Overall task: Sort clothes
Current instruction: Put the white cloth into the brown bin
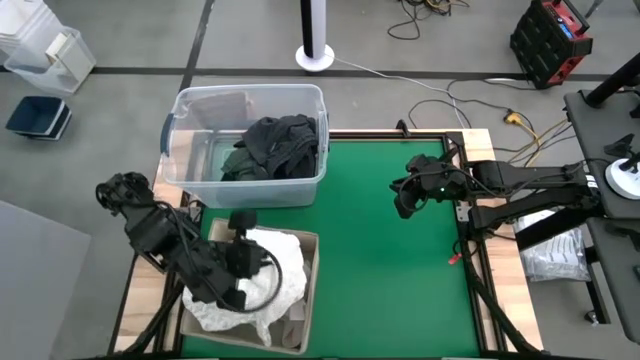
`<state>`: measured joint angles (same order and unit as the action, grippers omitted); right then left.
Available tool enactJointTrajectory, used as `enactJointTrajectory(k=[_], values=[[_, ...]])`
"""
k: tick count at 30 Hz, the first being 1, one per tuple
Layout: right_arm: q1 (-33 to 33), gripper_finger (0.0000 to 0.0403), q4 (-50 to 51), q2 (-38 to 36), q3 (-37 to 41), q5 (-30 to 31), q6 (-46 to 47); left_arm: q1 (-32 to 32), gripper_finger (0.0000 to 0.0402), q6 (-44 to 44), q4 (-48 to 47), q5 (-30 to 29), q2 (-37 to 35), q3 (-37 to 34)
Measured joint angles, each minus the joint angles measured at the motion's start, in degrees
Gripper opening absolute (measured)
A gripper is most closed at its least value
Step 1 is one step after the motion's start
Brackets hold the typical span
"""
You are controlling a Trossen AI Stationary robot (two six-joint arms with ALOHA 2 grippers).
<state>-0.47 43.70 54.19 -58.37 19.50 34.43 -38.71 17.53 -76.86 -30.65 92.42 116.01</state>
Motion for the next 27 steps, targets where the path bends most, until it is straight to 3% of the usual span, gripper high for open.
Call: enactJointTrajectory(k=[5,10,13,18,27], values=[[0.0,0.0054,0.0,0.0,0.0,-0.1,-0.2,-0.2,0.0000,8.5,5.4,2.1,-7.2,-11.5],[0.0,0.0055,0.0,0.0,0.0,-0.1,-0.2,-0.2,0.0000,16.1,13.6,10.2,-13.8,-25.7],[0.0,0.0060,0.0,0.0,0.0,-0.1,-0.6,-0.2,0.0000,22.9,13.6,15.3,-16.4,-31.8],[0.0,0.0066,0.0,0.0,0.0,-0.1,-0.6,-0.2,0.0000,32.5,8.9,24.3,-18.8,-37.3],[0.0,0.0053,0.0,0.0,0.0,-0.1,-0.6,0.6,0.0000,31.8,10.7,26.0,-18.0,-42.3]])
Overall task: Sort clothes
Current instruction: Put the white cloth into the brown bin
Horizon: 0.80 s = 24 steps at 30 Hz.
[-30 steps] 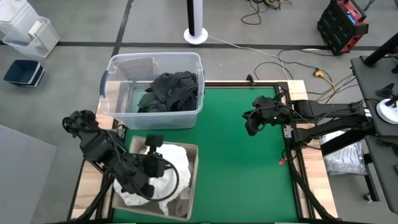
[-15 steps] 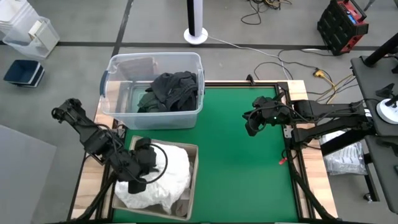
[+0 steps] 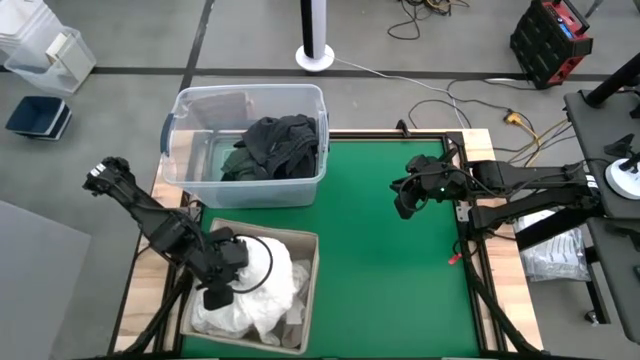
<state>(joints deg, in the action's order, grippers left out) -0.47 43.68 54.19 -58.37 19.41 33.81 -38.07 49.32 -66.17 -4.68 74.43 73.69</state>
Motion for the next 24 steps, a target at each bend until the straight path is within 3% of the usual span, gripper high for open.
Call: enactJointTrajectory(k=[7,11,24], values=[[0.0,0.0048,0.0,0.0,0.0,0.0,0.4,3.3,0.0000,0.0,6.4,0.3,-0.1,-5.3],[0.0,0.0049,0.0,0.0,0.0,0.0,0.8,5.3,0.0000,-1.4,12.5,4.0,-0.1,-9.0],[0.0,0.0053,0.0,0.0,0.0,0.1,1.2,5.8,0.0000,1.2,18.6,7.6,-0.1,-15.8]])
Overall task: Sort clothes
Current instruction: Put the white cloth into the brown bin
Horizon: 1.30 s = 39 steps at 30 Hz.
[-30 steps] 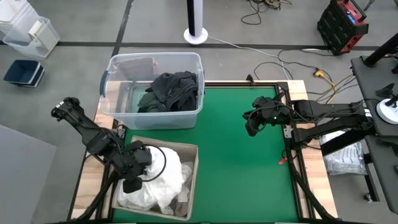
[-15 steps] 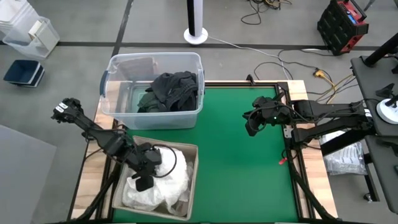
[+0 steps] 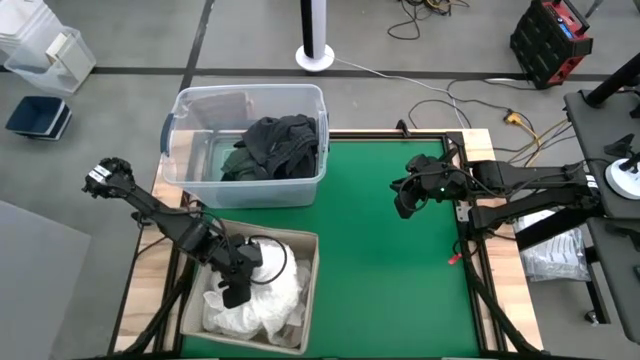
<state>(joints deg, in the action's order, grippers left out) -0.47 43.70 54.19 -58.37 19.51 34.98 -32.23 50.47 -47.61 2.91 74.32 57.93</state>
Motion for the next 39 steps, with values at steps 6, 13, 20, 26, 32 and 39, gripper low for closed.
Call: enactJointTrajectory(k=[6,13,20,26,32,39], values=[[0.0,0.0046,0.0,0.0,0.0,0.0,0.5,-0.3,0.0000,3.2,3.5,1.6,0.0,-3.5],[0.1,0.0045,0.0,0.0,0.0,0.1,0.6,-0.3,0.0000,3.1,2.9,1.0,0.0,-3.7],[0.4,0.0044,0.0,0.0,0.0,0.1,0.6,-0.3,0.0010,3.1,1.0,1.1,0.0,1.6],[0.4,0.0043,-0.6,0.0,0.0,0.1,1.1,-0.3,0.0053,3.7,-8.5,0.0,0.0,7.5],[0.4,0.0043,-2.8,0.0,0.0,0.1,1.1,-0.3,0.0102,4.3,-18.0,-0.7,0.0,13.8],[0.4,0.0043,-6.4,0.4,0.0,0.0,1.0,-0.3,0.0125,0.6,-23.6,-5.8,0.0,22.2]])
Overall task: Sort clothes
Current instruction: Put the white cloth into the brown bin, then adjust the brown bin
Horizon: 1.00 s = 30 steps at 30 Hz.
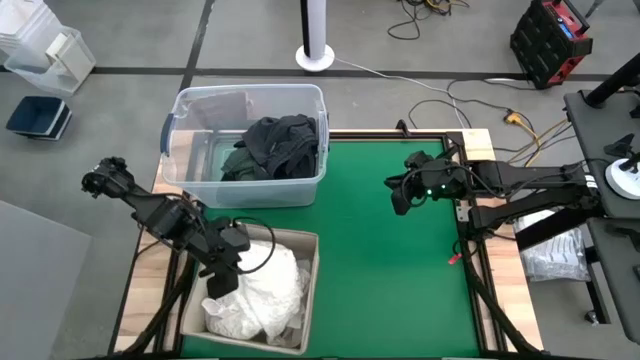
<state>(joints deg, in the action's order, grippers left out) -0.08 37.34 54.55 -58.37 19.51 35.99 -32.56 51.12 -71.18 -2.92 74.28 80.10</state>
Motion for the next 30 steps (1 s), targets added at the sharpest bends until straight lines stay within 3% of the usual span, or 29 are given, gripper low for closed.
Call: enactJointTrajectory(k=[9,15,18,22,26,30], values=[[0.0,0.0043,-3.0,2.2,0.0,-0.6,-0.2,0.0,0.0126,-0.1,-7.1,-0.4,0.0,4.0],[0.0,0.0043,-3.6,5.0,0.0,-1.5,-0.8,0.4,0.0114,-5.4,-8.4,-10.7,0.0,4.6],[0.0,0.0044,-3.6,6.4,0.0,-2.0,-0.7,1.4,0.0084,-9.5,-8.6,-13.4,0.4,4.6],[0.0,0.0043,-3.9,7.8,0.0,-2.6,-0.6,2.3,0.0013,-9.4,-13.0,-11.9,1.1,4.3],[0.0,0.0044,-5.9,8.7,0.0,-5.6,-0.9,2.0,0.0006,-4.2,-19.0,-8.6,1.1,4.3],[0.0,0.0040,-12.2,10.5,0.0,-12.5,-2.1,1.5,0.0002,-3.3,-18.4,-6.6,0.0,4.4]])
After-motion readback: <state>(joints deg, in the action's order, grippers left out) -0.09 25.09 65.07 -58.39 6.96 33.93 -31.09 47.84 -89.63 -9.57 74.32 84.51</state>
